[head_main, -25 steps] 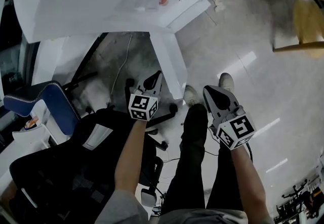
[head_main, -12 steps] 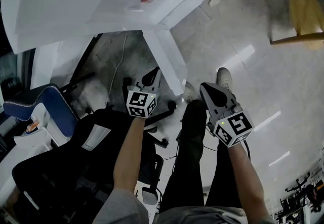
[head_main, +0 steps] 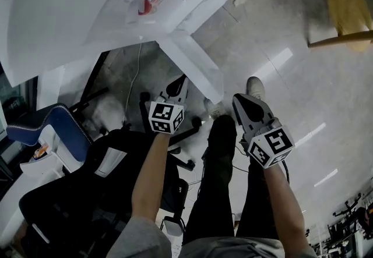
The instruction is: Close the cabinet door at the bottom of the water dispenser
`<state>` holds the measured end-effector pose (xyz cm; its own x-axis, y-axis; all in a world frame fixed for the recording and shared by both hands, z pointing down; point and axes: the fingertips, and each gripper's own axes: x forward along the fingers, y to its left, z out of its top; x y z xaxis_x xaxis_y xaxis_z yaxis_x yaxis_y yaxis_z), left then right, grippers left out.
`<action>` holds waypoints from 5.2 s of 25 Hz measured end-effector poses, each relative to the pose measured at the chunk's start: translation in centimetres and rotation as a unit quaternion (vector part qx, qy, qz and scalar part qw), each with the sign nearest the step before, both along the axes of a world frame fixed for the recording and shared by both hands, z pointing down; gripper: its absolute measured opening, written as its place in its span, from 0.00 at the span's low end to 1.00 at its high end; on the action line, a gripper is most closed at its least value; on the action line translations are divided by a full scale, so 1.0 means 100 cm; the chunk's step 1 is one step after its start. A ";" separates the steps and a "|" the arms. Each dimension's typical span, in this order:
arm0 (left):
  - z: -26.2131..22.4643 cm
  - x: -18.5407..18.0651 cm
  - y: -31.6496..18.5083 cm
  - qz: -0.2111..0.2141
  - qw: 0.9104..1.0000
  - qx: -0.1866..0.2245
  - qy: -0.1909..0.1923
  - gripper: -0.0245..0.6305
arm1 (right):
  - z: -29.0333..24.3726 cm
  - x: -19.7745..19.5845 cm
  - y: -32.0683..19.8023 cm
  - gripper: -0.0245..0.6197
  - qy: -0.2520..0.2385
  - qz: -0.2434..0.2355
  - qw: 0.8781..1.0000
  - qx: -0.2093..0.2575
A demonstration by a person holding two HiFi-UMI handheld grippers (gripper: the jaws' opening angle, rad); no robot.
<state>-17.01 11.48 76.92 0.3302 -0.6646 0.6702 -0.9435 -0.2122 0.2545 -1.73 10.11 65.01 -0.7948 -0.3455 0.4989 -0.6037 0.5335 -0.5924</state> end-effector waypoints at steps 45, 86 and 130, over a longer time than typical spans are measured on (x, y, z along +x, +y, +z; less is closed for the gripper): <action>-0.004 0.052 -0.146 0.033 0.999 0.013 0.025 0.05 | 0.005 0.051 -0.095 0.05 0.006 0.082 0.997 -0.013; -0.015 0.031 -0.202 -0.014 0.999 0.045 -0.006 0.05 | 0.007 0.063 -0.118 0.05 0.003 0.096 0.995 -0.022; -0.371 0.117 -0.095 0.031 0.985 0.169 0.011 0.05 | -0.259 0.032 -0.086 0.05 -0.103 -0.014 0.990 0.093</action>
